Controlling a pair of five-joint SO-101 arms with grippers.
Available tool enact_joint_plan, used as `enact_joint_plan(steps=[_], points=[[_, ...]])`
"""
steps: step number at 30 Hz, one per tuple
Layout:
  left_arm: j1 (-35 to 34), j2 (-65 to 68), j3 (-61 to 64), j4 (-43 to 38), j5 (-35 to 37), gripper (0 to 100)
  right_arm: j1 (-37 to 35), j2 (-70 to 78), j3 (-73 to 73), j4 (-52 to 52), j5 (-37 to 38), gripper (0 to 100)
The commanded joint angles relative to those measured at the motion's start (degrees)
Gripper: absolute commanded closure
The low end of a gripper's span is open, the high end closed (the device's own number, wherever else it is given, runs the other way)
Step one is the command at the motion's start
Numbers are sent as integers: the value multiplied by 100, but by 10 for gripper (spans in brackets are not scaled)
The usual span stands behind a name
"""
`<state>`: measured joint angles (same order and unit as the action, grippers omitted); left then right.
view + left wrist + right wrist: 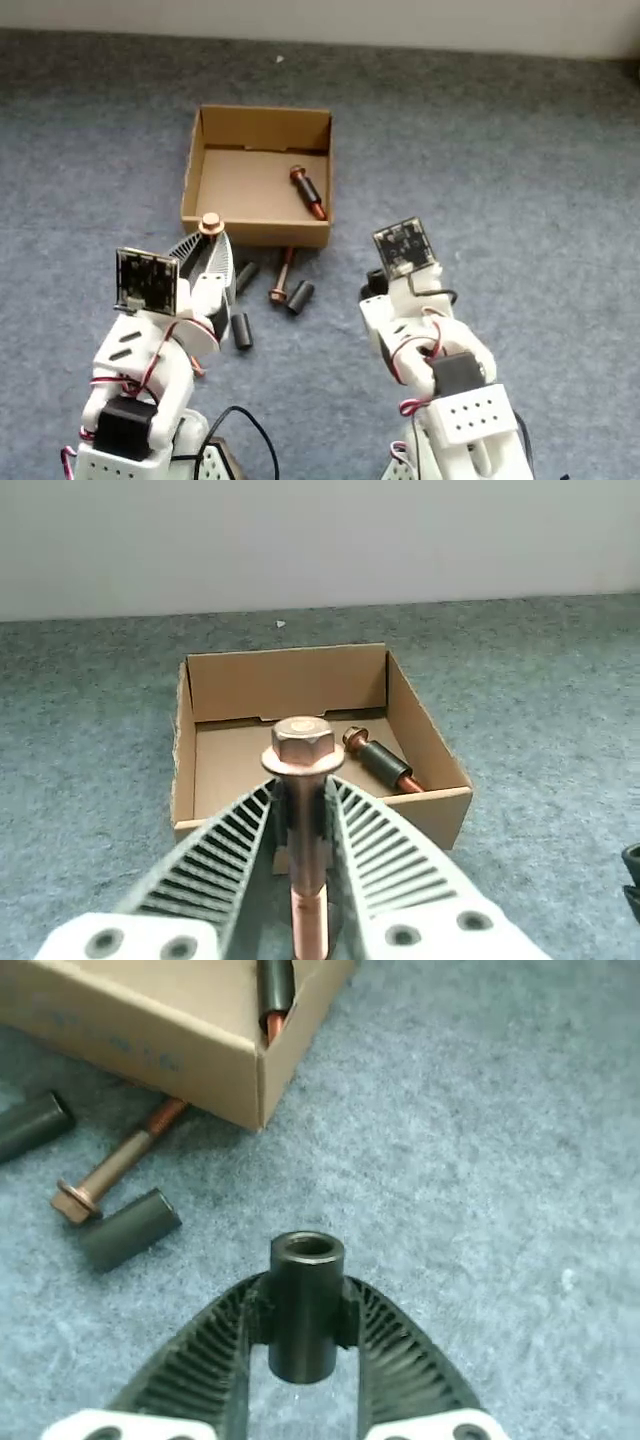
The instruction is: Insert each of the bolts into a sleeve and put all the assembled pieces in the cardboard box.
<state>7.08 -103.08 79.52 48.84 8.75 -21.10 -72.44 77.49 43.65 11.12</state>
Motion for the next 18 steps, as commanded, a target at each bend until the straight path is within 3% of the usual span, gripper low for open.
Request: enact_joint_plan(steps=[1,10,14,18], points=[[127,-57,-66,-211,-149,995,-295,-1007,101,-92,-62,994],[1165,-57,-75,-1116,-176,995,-576,-3081,804,-110,-44,994],[1499,-57,-75,-1582,-176,995,-673,-3284,796,-127,-53,994],[1692,-57,-435,-1662,-149,995,-1288,-3266,796,-303,-18,994]])
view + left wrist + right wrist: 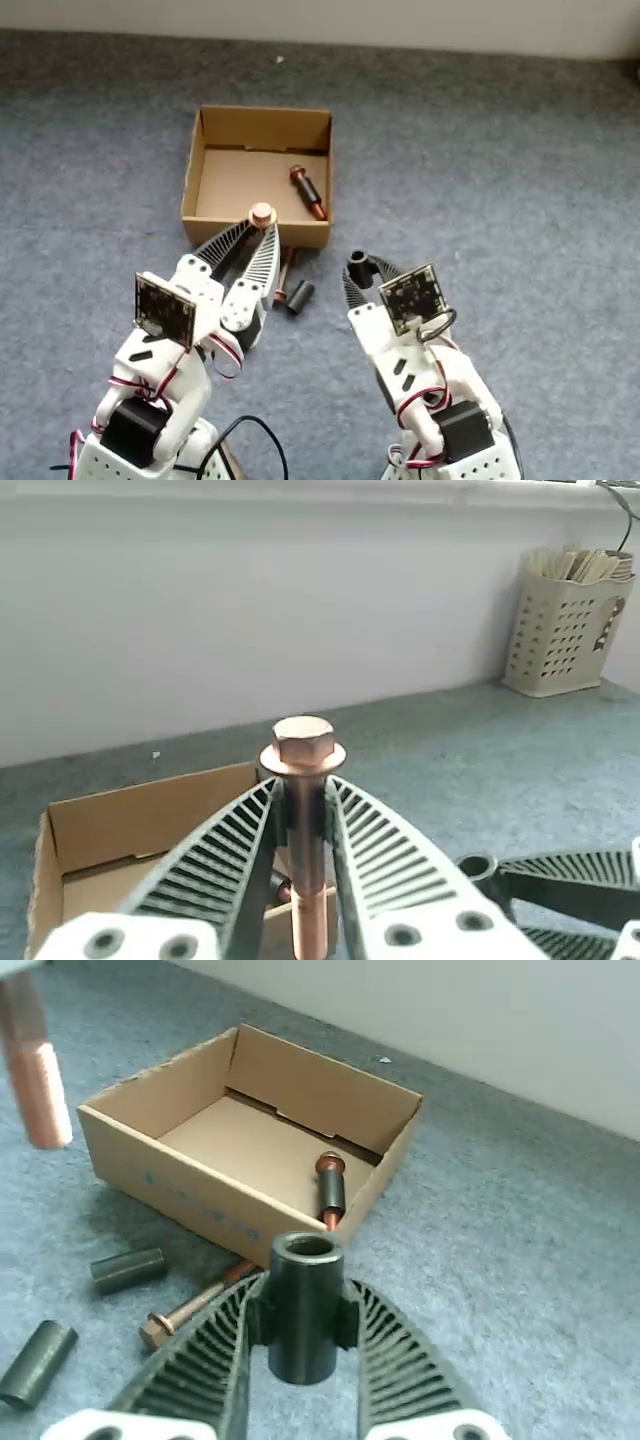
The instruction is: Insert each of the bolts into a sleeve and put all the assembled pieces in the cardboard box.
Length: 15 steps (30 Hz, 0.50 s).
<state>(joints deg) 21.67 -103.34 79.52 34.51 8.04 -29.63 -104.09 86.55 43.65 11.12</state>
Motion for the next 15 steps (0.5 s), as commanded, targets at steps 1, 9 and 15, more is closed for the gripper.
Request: enact_joint_plan(steps=[1,9,15], points=[[268,-31,-576,-220,-79,995,-611,-101,-92,-462,-18,994],[251,-40,-1077,-220,519,995,-1253,-92,286,-1789,97,994],[295,-40,-1165,-220,659,995,-1596,-92,743,-2290,633,994]])
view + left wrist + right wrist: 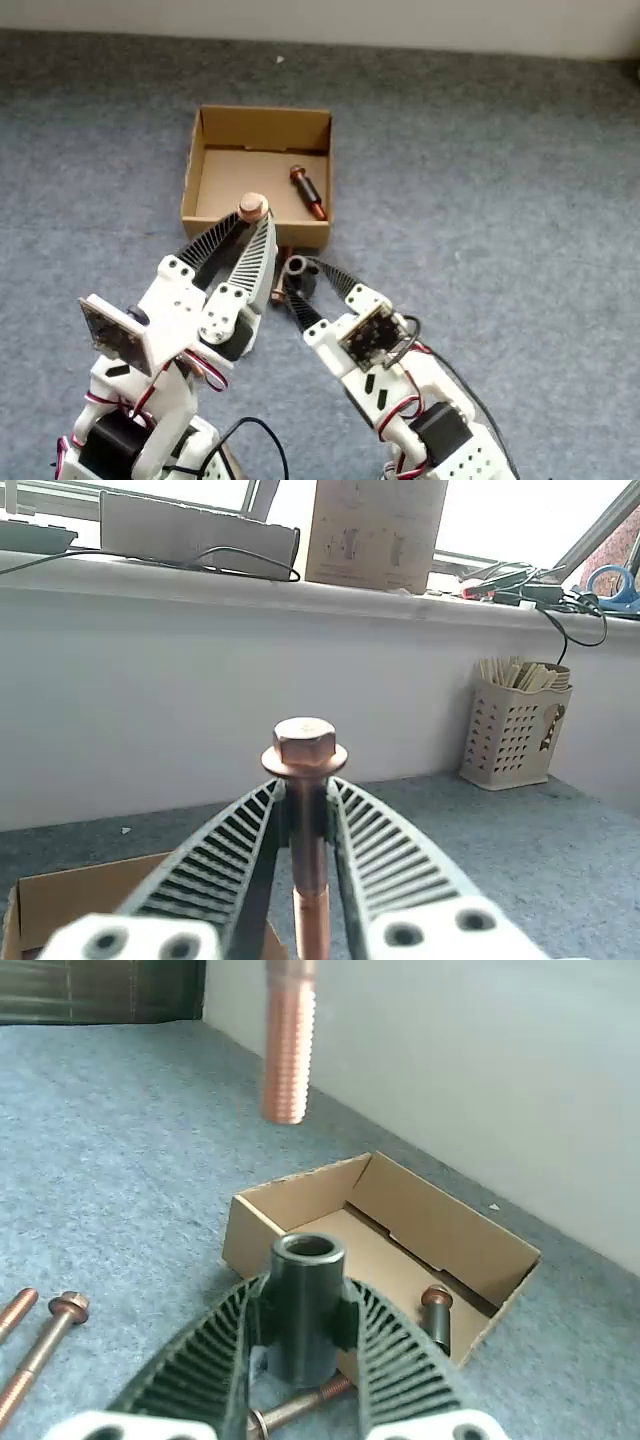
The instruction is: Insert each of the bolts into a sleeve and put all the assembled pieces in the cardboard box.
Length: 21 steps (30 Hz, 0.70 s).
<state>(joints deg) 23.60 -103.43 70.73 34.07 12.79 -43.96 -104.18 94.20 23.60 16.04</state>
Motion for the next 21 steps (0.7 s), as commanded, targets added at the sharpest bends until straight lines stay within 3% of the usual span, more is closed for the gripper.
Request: enact_joint_plan(steps=[1,9,15,21], points=[[92,-31,-268,-167,299,995,-171,-84,-13,-286,141,994],[101,-31,-215,105,598,995,-154,-92,-22,-286,141,994],[541,-31,92,88,554,995,-154,-92,-31,-277,141,994],[391,-31,198,88,554,995,-145,-92,-31,-259,141,994]])
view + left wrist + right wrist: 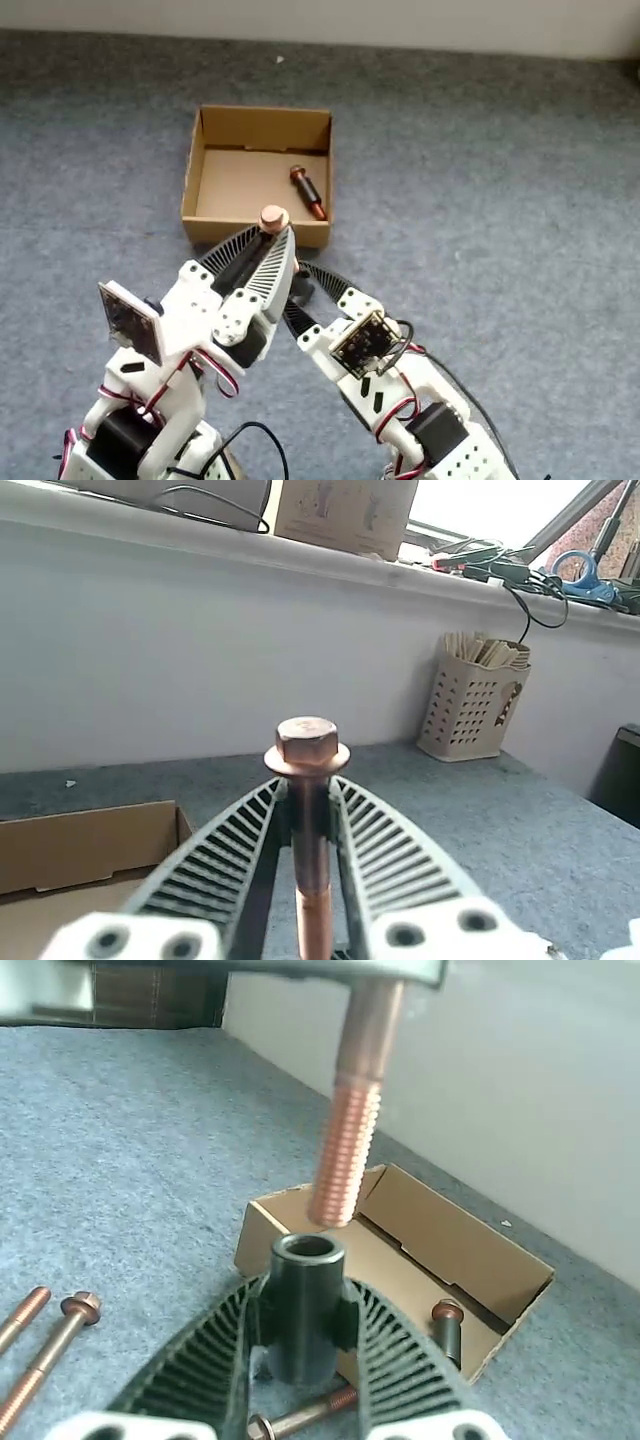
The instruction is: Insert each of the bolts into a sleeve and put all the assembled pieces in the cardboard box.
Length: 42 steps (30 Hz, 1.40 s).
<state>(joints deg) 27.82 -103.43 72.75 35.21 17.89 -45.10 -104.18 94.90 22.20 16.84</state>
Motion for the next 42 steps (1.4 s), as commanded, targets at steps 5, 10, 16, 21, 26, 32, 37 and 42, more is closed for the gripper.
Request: enact_joint_plan(steps=[5,10,16,21,26,32,37,42], points=[[-198,-31,110,-9,53,995,-22,-92,-101,-119,62,994],[-312,-31,268,-35,62,995,-22,-92,-110,-119,62,994],[-312,-31,382,0,62,995,163,-92,-110,-136,53,994],[-259,-31,505,18,62,995,259,-92,-110,-145,53,994],[-259,-31,514,290,62,995,286,-92,-110,-145,53,994],[-259,-31,778,325,44,995,295,-92,-277,-119,-9,994],[-259,-22,1007,325,44,994,804,-92,-620,136,-730,994],[-259,22,1051,369,44,991,1007,-92,-655,136,-870,994]])
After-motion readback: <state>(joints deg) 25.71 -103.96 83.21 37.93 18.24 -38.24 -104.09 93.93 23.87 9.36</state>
